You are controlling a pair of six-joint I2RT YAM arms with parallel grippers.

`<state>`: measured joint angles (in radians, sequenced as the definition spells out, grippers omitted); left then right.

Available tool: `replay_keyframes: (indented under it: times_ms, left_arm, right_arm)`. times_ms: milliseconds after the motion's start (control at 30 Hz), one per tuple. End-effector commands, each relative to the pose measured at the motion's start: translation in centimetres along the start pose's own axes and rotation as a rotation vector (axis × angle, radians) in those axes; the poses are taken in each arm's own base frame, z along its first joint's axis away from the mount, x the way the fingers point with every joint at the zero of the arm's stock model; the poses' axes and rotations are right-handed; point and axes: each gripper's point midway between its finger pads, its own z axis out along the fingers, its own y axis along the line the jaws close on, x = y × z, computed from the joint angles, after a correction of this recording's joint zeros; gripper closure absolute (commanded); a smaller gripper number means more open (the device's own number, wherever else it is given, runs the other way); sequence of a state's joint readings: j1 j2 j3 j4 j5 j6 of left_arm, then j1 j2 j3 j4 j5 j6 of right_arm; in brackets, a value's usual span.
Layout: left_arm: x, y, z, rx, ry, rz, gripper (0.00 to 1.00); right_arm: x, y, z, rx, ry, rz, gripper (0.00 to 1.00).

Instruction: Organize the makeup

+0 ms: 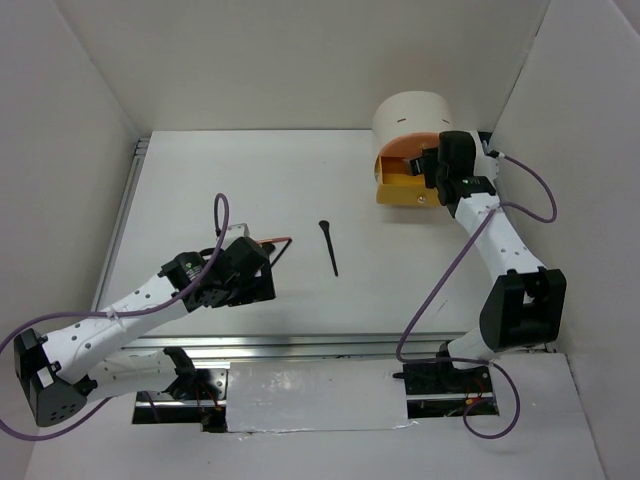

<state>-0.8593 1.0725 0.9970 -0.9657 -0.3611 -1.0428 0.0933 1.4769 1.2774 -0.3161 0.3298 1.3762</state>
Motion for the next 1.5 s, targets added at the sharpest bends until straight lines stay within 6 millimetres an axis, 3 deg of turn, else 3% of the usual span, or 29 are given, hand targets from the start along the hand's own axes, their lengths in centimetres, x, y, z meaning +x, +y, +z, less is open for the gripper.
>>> replay_keyframes:
  times_ms: [0,133,333,367,567,600,633,667,700,733,767,800,833,867,1033,1100,1133,1200,1333,1367,1467]
  left_arm:
    - [-1.0,-0.6,-1.0,0.033,-0.029,-0.007,0.01]
    - [-1.0,-0.4,-1.0,0.034,-0.036,-0.012,0.01]
    - [-1.0,-0.3,-1.0,0.029,-0.039,-0.02,0.01]
    - [-1.0,-0.3,-0.9,0.032,-0.039,-0.021,0.01]
    - [-1.2,-0.4,-0.9,0.031,-0.048,-0.015,0.01]
    - [-1.3,-0.4,-0.9,0.029,-0.048,-0.014,0.01]
    - [-1.4,-0.4,-0.9,0.025,-0.051,-0.012,0.01]
    - [-1.4,-0.4,-1.0,0.023,-0.054,-0.012,0.01]
    - [-1.5,-0.3,-1.0,0.019,-0.055,-0.013,0.01]
    - [-1.5,-0.3,-0.9,0.017,-0.057,-0.013,0.01]
    - [-1.5,-0.3,-1.0,0.018,-0.059,-0.014,0.01]
    - [-1.4,-0.3,-0.9,0.019,-0.058,-0.015,0.01]
    - [-1.4,-0.2,-0.9,0.017,-0.057,-0.014,0.01]
    - [-1.4,-0.3,-0.8,0.016,-0.056,-0.014,0.01]
    - [-1.5,-0.6,-0.7,0.011,-0.049,-0.003,0.01]
    - [-1.5,-0.7,-0.6,0.008,-0.045,0.002,0.01]
    - [-1.5,-0.7,-0.6,0.011,-0.043,0.003,0.01]
    - [-1.5,-0.8,-0.5,0.009,-0.041,0.002,0.01]
    - [-1.3,-0.6,-0.6,0.005,-0.037,-0.006,0.01]
    - [-1.2,-0.4,-0.6,0.002,-0.039,-0.012,0.0]
    - [-1.2,-0.1,-0.8,0.0,-0.041,-0.018,0.01]
  right_arm:
    - [-1.3,2.9,-0.6,-0.078,-0.044,0.075,0.67]
    - [-0.9,4.0,-0.4,-0.139,-0.022,0.049,0.45]
    - [-0.9,5.8,-0.7,-0.189,0.013,-0.006,0.25]
    - [-1.3,5.9,-0.7,-0.194,0.011,-0.008,0.17]
    - [-1.9,6.0,-1.3,-0.212,0.012,-0.032,0.18]
    - [-1.7,5.0,-1.4,-0.186,0.017,-0.033,0.18]
    - [-1.8,4.3,-1.6,-0.174,0.016,-0.026,0.19]
    - [-2.2,4.5,-3.0,-0.197,0.011,-0.009,0.28]
    - [-1.7,1.9,-2.7,-0.161,0.018,-0.006,0.35]
    - [-2.1,1.8,-4.1,-0.188,0.013,0.031,0.42]
    - [-1.2,-1.9,-3.6,-0.133,0.027,0.031,0.69]
    - [-1.2,-2.6,-3.7,-0.141,0.023,0.051,0.88]
    - [-1.5,-3.4,-4.4,-0.143,0.011,0.085,0.98]
    - [-1.1,-5.9,-3.9,-0.1,0.014,0.078,1.0]
    - [-0.6,-9.2,-2.2,-0.008,0.028,0.001,1.0]
    - [-0.3,-8.2,-1.3,-0.054,0.052,-0.031,1.0]
    - [0.7,-8.2,-0.6,-0.055,0.1,-0.067,1.0]
    - [-0.2,-9.1,1.4,-0.019,0.097,-0.087,1.0]
    - [-0.4,-8.7,2.7,-0.014,0.11,-0.118,1.0]
    - [-0.6,-7.6,3.0,-0.049,0.103,-0.12,1.0]
    - [-1.0,-7.2,3.8,-0.047,0.097,-0.126,1.0]
